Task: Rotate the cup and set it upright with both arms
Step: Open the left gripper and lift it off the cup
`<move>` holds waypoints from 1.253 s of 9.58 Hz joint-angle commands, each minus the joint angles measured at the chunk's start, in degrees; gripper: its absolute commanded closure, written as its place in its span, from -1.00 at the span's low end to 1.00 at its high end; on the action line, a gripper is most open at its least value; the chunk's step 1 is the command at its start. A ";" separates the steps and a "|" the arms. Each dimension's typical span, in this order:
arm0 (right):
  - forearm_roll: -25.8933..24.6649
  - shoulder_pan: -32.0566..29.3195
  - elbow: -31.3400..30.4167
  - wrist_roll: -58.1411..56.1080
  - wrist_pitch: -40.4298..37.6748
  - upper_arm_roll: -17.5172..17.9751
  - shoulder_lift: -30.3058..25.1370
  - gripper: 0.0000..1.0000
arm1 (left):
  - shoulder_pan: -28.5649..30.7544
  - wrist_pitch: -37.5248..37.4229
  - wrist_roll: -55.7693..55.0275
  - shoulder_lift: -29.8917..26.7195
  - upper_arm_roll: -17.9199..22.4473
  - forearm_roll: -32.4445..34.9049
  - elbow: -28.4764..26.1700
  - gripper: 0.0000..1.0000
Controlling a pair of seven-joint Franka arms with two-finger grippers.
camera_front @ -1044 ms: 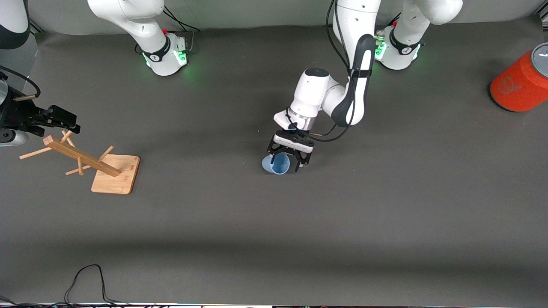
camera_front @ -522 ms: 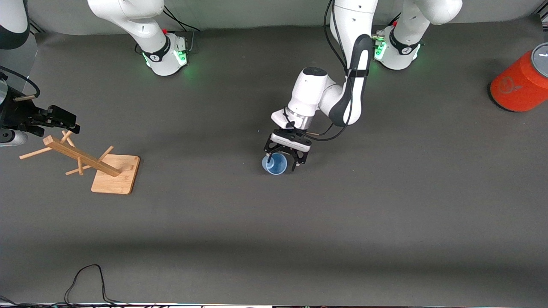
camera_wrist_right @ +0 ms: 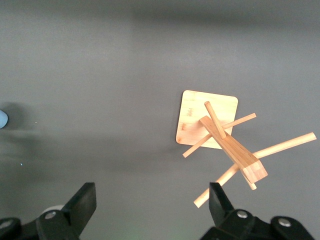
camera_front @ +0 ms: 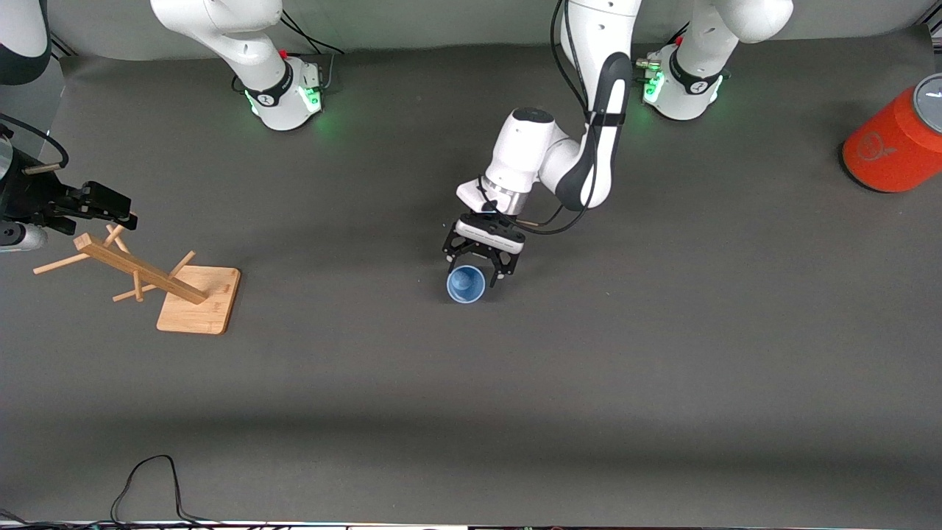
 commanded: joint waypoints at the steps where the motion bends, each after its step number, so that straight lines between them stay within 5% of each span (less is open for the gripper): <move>1: -0.77 0.29 0.69 -0.67 -0.59 -0.33 0.23 -1.00 | -1.34 0.10 -0.56 0.42 1.02 -0.96 -0.41 -0.91; 4: -0.77 0.29 0.69 -0.67 -0.59 -0.33 0.23 -1.00 | -0.73 0.01 -0.29 0.51 1.02 -0.96 0.02 -0.91; 8: -0.77 0.20 0.69 -0.75 -0.59 -0.33 0.23 -1.00 | 6.63 -5.31 -0.38 1.48 -0.73 -1.13 7.91 -0.89; 10: -0.77 0.20 0.60 -0.75 -0.59 -0.33 0.23 -1.00 | 14.52 -21.70 -0.03 1.48 -8.69 -1.13 17.20 -0.89; 12: -0.77 0.20 0.69 -0.84 -0.59 -0.33 0.23 -1.00 | 27.85 -40.33 0.23 3.31 -21.50 -1.31 29.33 -0.89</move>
